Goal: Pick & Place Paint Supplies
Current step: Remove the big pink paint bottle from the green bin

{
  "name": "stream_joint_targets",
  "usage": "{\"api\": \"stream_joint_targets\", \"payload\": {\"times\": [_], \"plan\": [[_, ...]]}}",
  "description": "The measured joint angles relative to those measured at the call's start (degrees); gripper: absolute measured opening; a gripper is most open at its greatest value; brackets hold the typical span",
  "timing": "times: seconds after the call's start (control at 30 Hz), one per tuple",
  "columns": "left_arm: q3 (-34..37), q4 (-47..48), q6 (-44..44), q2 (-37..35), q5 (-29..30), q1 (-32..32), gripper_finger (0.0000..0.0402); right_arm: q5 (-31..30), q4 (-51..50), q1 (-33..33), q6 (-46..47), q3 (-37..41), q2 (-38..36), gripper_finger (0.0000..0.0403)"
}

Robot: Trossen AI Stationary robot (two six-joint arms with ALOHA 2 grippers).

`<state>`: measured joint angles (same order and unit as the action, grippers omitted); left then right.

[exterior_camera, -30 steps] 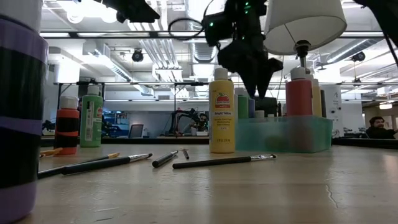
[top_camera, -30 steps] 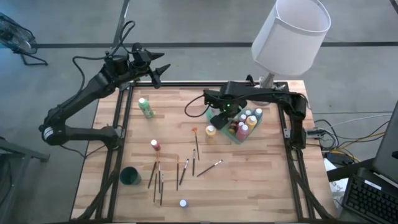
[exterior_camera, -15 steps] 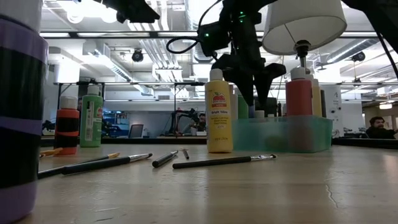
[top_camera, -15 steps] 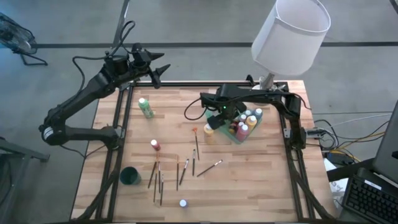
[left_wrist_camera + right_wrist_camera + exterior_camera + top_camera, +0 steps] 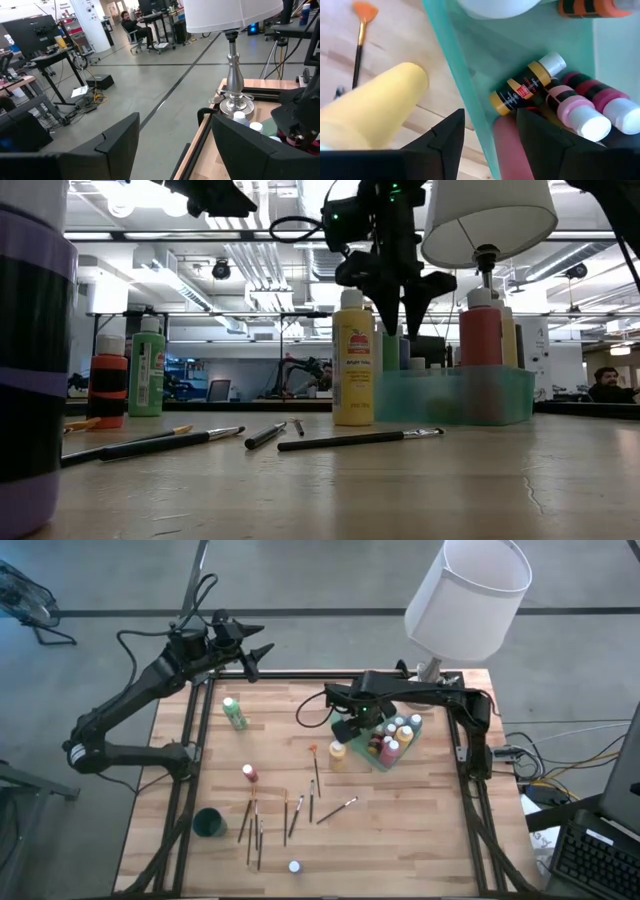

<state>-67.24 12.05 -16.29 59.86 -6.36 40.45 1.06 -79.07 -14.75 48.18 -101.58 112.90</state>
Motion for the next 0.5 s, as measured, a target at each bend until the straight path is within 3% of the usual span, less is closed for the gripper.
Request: {"api": "stream_joint_targets", "payload": {"times": [0.2, 0.5], "plan": [[0.0, 0.0, 0.0, 0.0, 0.0, 0.0, 0.0252, -1.4, -0.4, -1.0, 8.3, 0.6, 0.7, 0.0188], [0.0, 0.0, 0.4, 0.0, 0.0, 0.0, 0.0252, -4.3, 0.0, -1.0, 12.1, 2.4, 0.6, 0.0171]]}}
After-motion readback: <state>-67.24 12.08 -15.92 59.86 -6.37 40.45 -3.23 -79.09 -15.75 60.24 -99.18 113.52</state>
